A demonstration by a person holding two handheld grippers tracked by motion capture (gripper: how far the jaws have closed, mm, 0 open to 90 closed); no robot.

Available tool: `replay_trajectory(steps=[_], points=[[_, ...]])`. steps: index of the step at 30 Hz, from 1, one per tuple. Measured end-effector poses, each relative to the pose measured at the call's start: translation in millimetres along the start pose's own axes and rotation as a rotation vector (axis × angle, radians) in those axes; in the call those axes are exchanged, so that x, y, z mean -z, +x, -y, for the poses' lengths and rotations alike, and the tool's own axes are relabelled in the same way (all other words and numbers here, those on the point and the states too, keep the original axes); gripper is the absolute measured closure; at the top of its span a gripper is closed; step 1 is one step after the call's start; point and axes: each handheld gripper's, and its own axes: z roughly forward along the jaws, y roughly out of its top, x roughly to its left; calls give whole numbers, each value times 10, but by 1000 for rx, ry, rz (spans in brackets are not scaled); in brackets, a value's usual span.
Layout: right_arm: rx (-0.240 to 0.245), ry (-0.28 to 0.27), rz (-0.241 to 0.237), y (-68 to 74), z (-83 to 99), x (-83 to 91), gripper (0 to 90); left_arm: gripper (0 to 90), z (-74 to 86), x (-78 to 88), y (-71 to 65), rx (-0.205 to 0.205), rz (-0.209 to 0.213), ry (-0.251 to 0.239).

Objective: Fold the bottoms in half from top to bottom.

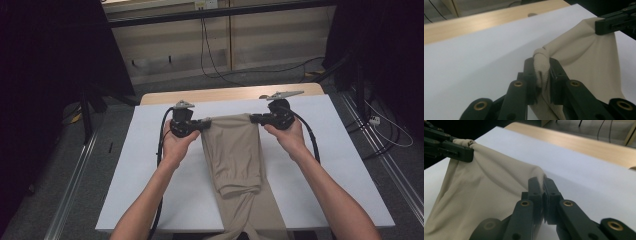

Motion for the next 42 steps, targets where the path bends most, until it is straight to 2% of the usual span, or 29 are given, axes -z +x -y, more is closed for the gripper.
replay_trajectory(steps=[4, 6, 8, 16, 20, 22, 24, 27, 30, 31, 32, 33, 34, 35, 36, 38, 40, 42], points=[[-10, -35, 34, -104, -204, 16, 863, 789, -209, -107, 67, -1, -23, -19], [-11, -50, 44, -153, -312, 50, 863, 789, -336, -131, 85, 5, -22, -45], [-16, -64, 60, -188, -428, 98, 863, 789, -468, -141, 89, -7, -27, -67], [17, -124, 108, -251, -914, 413, 863, 785, -931, -117, 0, -33, -28, -139], [24, -141, 131, -296, -1107, 568, 863, 785, -1143, -164, -46, -41, -30, -153], [27, -144, 156, -342, -1188, 605, 863, 784, -1249, -187, -70, -41, -25, -172], [27, -140, 170, -396, -1246, 604, 863, 783, -1313, -225, -68, -41, -34, -171], [4, -130, 170, -476, -1202, 502, 862, 781, -1285, -338, 1, -34, -56, -132], [2, -96, 185, -544, -1104, 305, 854, 757, -1183, -478, 76, -18, -76, -92], [10, -85, 200, -571, -1069, 231, 828, 710, -1146, -530, 97, -14, -95, -75], [7, -68, 234, -598, -1037, 155, 744, 621, -1117, -576, 117, 2, -127, -52], [-9, -53, 267, -621, -1006, 90, 642, 484, -1085, -613, 127, 16, -145, -44], [-36, -50, 274, -645, -972, 44, 591, 430, -1048, -629, 140, 22, -133, -41], [-57, -58, 259, -664, -936, 15, 577, 443, -1007, -633, 142, 21, -124, -41], [-66, -62, 251, -668, -898, -10, 556, 413, -963, -635, 135, 15, -125, -45], [-66, -45, 230, -658, -808, -47, 543, 326, -881, -620, 105, -16, -125, -27], [-57, -42, 220, -617, -695, -42, 531, 302, -782, -571, 85, -32, -127, -42], [-60, -50, 180, -574, -559, -14, 533, 241, -675, -519, 67, -39, -123, -50]])
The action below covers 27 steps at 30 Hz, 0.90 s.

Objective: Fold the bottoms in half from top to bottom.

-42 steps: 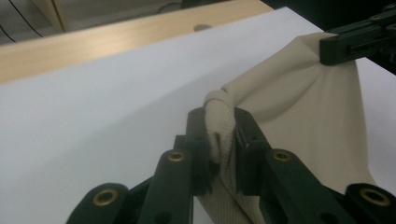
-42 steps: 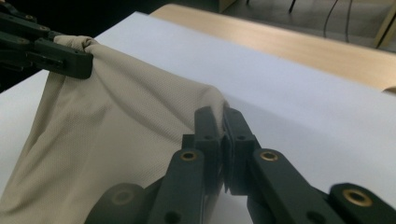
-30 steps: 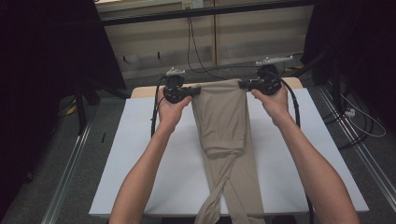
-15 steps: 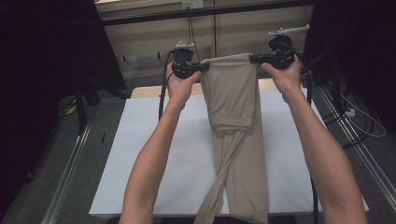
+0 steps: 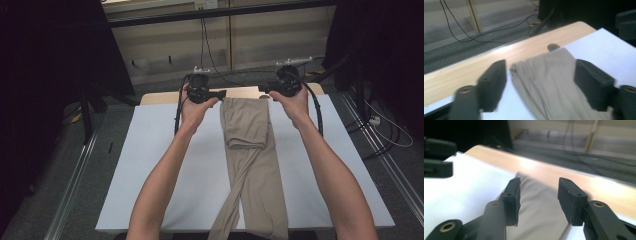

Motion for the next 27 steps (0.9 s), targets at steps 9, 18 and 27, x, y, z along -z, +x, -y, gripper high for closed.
replay_trajectory(steps=[9, 18, 27], points=[[38, 23, -141, 374, 693, 356, 571, 169, 676, 262, -173, -12, 53, 13], [114, 139, -271, 939, 1337, 749, 673, 145, 1346, 827, -395, -34, 61, 73], [235, 208, -368, 1531, 1707, 704, 720, 145, 1796, 1233, -533, -61, 93, 108]])
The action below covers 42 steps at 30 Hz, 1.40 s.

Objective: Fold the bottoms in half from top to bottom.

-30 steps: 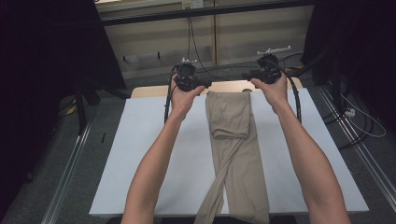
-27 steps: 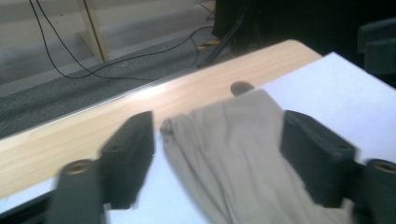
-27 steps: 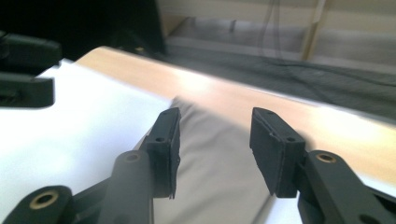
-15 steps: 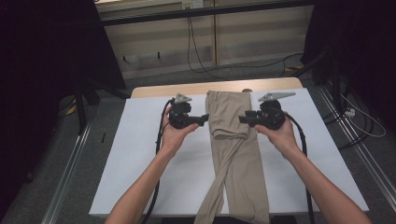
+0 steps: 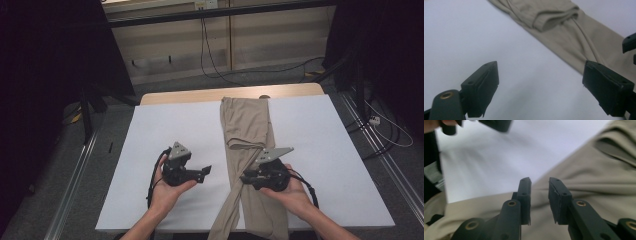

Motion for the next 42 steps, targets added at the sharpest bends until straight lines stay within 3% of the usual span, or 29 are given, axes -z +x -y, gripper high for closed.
replay_trajectory(steps=[6, 8, 10, 12, 14, 16, 17, 22, 24, 28, 29, 32, 36, 39, 41, 42], points=[[78, 73, -48, 280, 65, -263, 706, 159, 95, -82, -11, -6, -1, 47], [95, 57, -57, 332, 76, -290, 644, 159, 97, -123, -35, -12, 0, 56], [120, 74, -66, 391, 84, -329, 587, 159, 101, -152, -54, -16, 9, 66], [172, 122, -20, 463, 130, -397, 585, 161, 99, -155, -63, -32, 12, 70], [194, 115, 22, 485, 150, -400, 703, 164, 102, -151, -74, -31, 12, 71], [169, 119, 28, 448, 135, -349, 886, 164, 109, -152, -75, -32, 7, 71], [143, 109, 14, 422, 140, -319, 896, 163, 112, -154, -73, -33, 10, 76], [111, 94, -15, 323, 202, -85, 900, 164, 132, -200, -135, -52, 28, 101], [84, 80, -10, 287, 240, 3, 900, 170, 135, -219, -180, -47, 42, 106], [53, 85, 9, 253, 334, 137, 900, 196, 143, -252, -281, -92, 67, 127], [46, 87, 9, 246, 369, 170, 900, 196, 146, -261, -313, -102, 56, 132], [11, 89, 12, 223, 450, 246, 897, 199, 152, -299, -370, -112, 89, 149], [11, 119, -2, 239, 528, 315, 900, 199, 173, -315, -495, -123, 119, 172], [9, 156, 12, 278, 606, 352, 900, 199, 183, -330, -603, -142, 142, 182], [14, 148, 33, 287, 625, 370, 900, 199, 187, -338, -696, -156, 156, 187], [11, 117, 30, 282, 606, 383, 854, 199, 194, -340, -751, -170, 157, 196]])
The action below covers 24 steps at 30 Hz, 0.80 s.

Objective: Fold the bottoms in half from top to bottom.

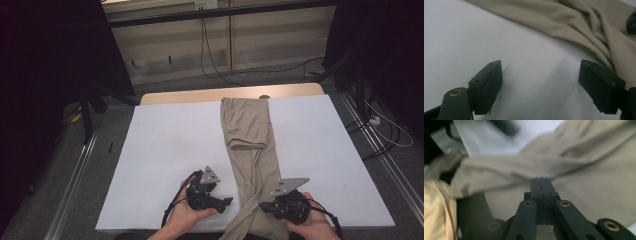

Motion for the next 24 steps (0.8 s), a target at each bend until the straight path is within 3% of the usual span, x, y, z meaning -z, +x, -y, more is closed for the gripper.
replay_trajectory(steps=[3, 6, 9, 10, 12, 14, 16, 19, 23, 24], points=[[41, -63, 3, 3, -135, 9, 730, 183, 0, -16, -122, -48, 17, 11], [81, -85, -16, 23, -268, -66, 674, 171, 32, 18, -188, -46, 22, 20], [107, -42, -41, 41, -292, -192, 625, 171, 83, 59, -202, -46, 25, 17], [109, -26, -29, 47, -271, -230, 615, 172, 81, 63, -203, -42, 25, 21], [119, -16, -17, 49, -242, -243, 628, 174, 71, 65, -212, -14, 20, 26], [128, -13, -6, 41, -214, -225, 771, 165, 63, 59, -228, -10, 13, 32], [106, -4, -5, 17, -177, -206, 897, 163, 62, 60, -235, -3, 15, 32], [93, -4, -12, -7, -127, -147, 900, 163, 61, 78, -240, 32, 44, 31], [69, -34, -3, -20, -64, 29, 900, 171, 87, 104, -309, 14, 45, 38], [63, -43, 1, -26, -41, 81, 900, 175, 89, 110, -328, 17, 64, 35]])
